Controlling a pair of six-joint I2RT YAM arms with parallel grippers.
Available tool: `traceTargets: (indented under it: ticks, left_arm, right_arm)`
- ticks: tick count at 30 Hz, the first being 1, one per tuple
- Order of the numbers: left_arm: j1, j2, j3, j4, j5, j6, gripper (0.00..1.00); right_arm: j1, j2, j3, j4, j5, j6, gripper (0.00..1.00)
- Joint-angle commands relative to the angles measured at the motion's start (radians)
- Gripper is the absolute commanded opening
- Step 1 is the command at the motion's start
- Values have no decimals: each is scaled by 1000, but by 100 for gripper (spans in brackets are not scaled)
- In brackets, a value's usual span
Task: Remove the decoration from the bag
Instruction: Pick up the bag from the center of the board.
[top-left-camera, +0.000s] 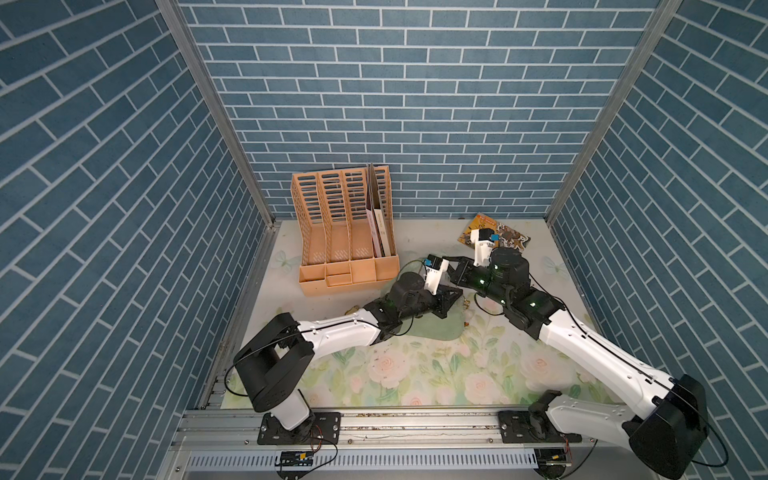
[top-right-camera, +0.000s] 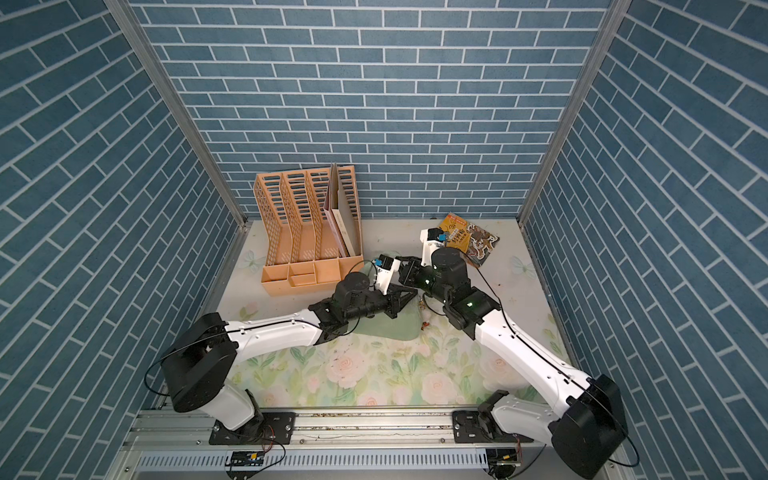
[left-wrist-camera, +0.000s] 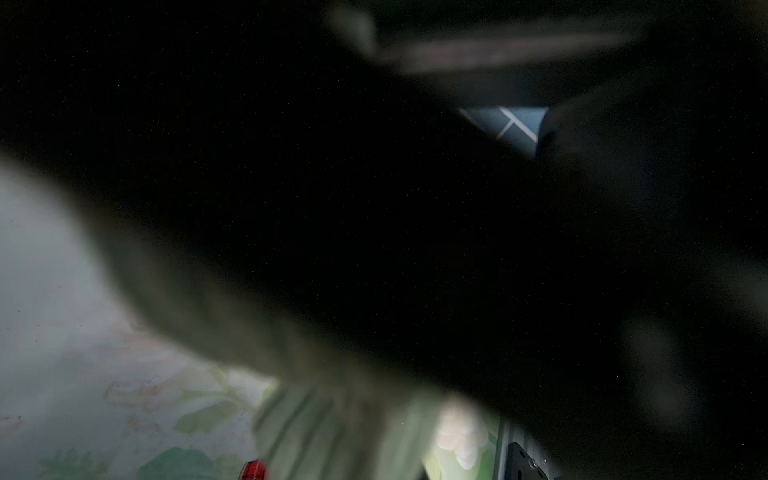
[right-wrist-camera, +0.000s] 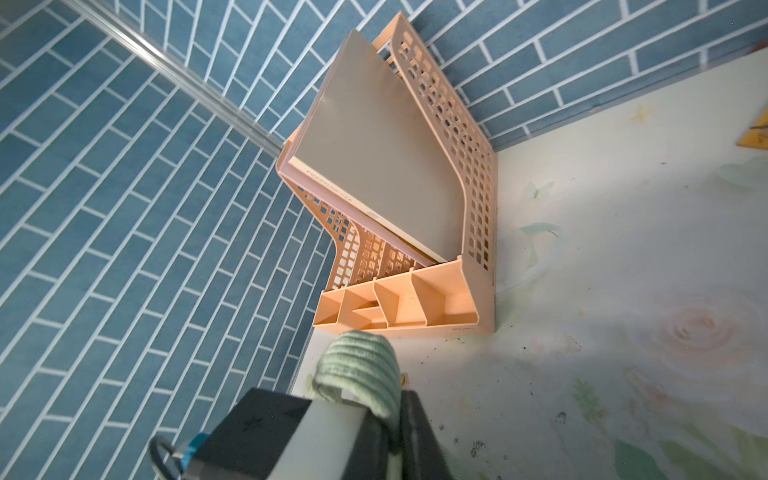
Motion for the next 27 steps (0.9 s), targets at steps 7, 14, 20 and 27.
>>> traceTargets:
  ticks: [7, 14, 20, 27]
  left_arm:
    - [69, -80, -31, -80, 122, 48, 0]
    - [110, -104, -13, -126, 231, 108, 0]
    - [203, -112, -13, -154, 420, 180, 0]
    - [237, -126, 32, -284, 551, 321, 0]
  right_arm:
    - [-195, -103, -102, 134, -409, -141, 44]
    - [-261, -171, -268, 155, -443, -292, 44]
    - [-263, -290, -550, 360, -468, -423, 35]
    - [-251, -368, -712, 530, -366, -525, 28]
